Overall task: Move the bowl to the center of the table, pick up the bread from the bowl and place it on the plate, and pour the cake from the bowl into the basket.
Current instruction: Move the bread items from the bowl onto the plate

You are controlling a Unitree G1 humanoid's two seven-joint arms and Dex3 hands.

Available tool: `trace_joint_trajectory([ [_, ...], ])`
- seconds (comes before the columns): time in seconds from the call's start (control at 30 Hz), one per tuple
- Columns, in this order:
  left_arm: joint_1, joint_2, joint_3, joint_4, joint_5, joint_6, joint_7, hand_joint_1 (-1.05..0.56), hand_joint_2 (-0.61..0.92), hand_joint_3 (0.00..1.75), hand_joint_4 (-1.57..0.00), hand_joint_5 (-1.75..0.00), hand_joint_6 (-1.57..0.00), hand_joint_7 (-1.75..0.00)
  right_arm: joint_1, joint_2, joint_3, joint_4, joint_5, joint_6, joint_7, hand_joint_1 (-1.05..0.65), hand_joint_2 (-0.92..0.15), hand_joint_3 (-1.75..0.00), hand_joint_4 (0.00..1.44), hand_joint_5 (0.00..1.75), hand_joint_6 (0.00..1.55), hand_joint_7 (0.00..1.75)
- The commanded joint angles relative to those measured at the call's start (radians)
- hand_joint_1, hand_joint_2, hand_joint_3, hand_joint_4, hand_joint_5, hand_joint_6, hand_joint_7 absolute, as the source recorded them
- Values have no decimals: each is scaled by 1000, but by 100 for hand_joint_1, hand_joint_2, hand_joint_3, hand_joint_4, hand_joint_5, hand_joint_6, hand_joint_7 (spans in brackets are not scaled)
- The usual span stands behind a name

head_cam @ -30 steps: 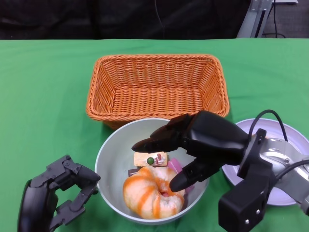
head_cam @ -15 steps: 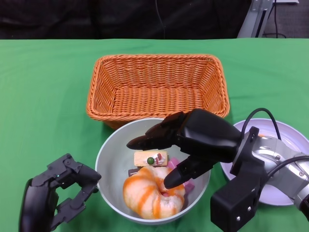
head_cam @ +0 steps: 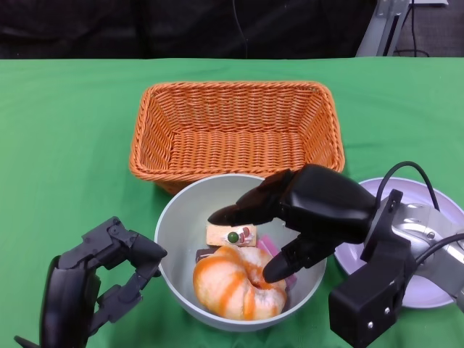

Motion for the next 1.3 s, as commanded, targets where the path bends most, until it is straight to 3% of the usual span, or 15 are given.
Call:
trace_joint_trajectory([
  [0.03, 13, 8, -4, -31, -6, 19, 11, -9, 89, 40, -74, -145, -78, -115, 2, -16, 6, 2, -7, 4, 7, -80, -90, 0, 71, 2, 59, 1],
  [0.13, 14, 10, -5, -40, -11, 28, 8, -10, 81, 52, -75, -143, -79, -113, 11, -15, 15, -4, -19, 10, 3, -80, -90, 0, 71, 2, 60, 1],
  [0.27, 18, 12, -6, -48, -12, 37, 7, -9, 81, 55, -75, -143, -79, -113, 20, -5, 24, -6, -37, 21, -8, -80, -90, 0, 70, 2, 59, 0],
  [1.07, 11, 12, -6, -102, 23, 69, 33, -8, 85, 46, -76, -141, -80, -112, 9, 21, 57, 65, -75, 34, -67, -79, -92, -1, 71, 1, 59, 0],
  [1.3, 29, 50, -5, -220, 65, 193, 30, -5, 70, 76, -79, -136, -82, -110, 8, 23, 61, 73, -79, 34, -78, -79, -92, -1, 72, 1, 60, 0],
])
